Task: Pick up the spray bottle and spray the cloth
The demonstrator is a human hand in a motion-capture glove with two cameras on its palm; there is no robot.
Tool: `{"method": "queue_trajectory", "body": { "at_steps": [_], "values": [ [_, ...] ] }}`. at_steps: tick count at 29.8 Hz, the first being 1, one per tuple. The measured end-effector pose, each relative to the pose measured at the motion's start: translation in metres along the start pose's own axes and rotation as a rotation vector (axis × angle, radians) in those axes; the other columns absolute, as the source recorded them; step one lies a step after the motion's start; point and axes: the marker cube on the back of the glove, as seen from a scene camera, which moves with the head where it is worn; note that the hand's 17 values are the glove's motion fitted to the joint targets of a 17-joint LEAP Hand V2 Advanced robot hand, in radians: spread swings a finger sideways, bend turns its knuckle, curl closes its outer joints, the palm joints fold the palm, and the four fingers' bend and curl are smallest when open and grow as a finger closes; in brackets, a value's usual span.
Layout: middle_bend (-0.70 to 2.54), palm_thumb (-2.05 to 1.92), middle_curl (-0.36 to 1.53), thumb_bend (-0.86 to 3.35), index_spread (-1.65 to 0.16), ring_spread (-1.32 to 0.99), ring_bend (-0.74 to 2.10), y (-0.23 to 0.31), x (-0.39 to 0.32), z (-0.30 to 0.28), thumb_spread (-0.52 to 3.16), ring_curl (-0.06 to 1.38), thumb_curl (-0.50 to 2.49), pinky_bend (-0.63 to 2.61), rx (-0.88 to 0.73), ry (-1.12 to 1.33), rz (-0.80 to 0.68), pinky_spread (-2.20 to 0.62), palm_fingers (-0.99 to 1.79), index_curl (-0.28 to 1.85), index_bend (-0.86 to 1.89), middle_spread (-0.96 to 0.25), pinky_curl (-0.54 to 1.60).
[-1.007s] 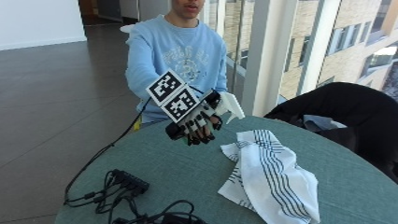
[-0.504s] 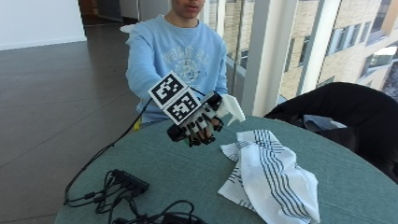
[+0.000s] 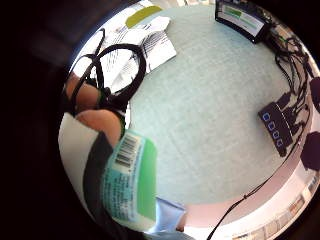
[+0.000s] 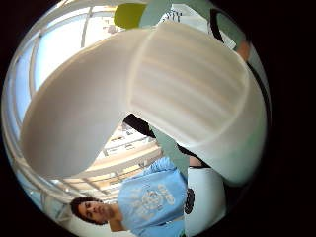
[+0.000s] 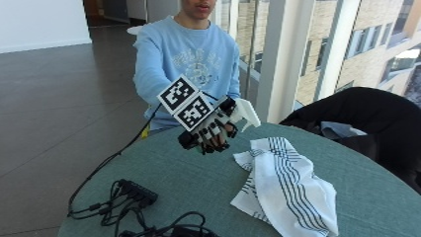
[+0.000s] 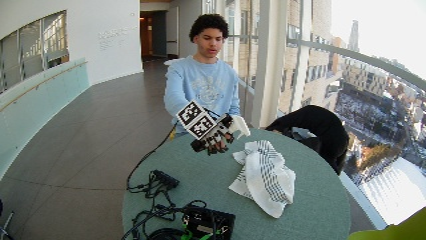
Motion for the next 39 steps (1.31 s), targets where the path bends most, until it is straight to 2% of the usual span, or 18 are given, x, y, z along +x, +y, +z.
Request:
{"method": "queue_trajectory", "body": {
  "at_steps": [8, 15, 23, 29, 39],
  "values": [
    [0.17, 0.98, 0.38, -0.03, -0.25, -0.03, 0.58, -0.001, -0.007, 0.008, 0.59, 0.42, 0.69, 0.34, 0.012, -0.042, -0.034, 0.04, 1.11, 0.42, 0.15, -0.08, 0.38],
    [0.25, 0.96, 0.42, -0.04, -0.25, -0.03, 0.56, 0.010, -0.043, 0.034, 0.58, 0.41, 0.69, 0.31, 0.061, -0.173, -0.197, 0.04, 1.14, 0.42, 0.14, -0.09, 0.37],
    [0.23, 0.92, 0.43, -0.04, -0.25, -0.03, 0.55, 0.021, -0.096, 0.085, 0.62, 0.41, 0.68, 0.31, 0.058, -0.369, -0.356, 0.04, 1.12, 0.41, 0.14, -0.10, 0.37],
    [0.21, 0.92, 0.43, -0.03, -0.26, -0.04, 0.50, 0.029, -0.134, 0.128, 0.67, 0.40, 0.67, 0.30, -0.010, -0.482, -0.440, 0.05, 1.08, 0.41, 0.15, -0.09, 0.37],
    [0.18, 0.92, 0.43, -0.02, -0.26, -0.04, 0.45, 0.030, -0.171, 0.193, 0.74, 0.38, 0.66, 0.26, -0.034, -0.571, -0.542, 0.07, 1.07, 0.42, 0.15, -0.10, 0.36]
  ]
}}
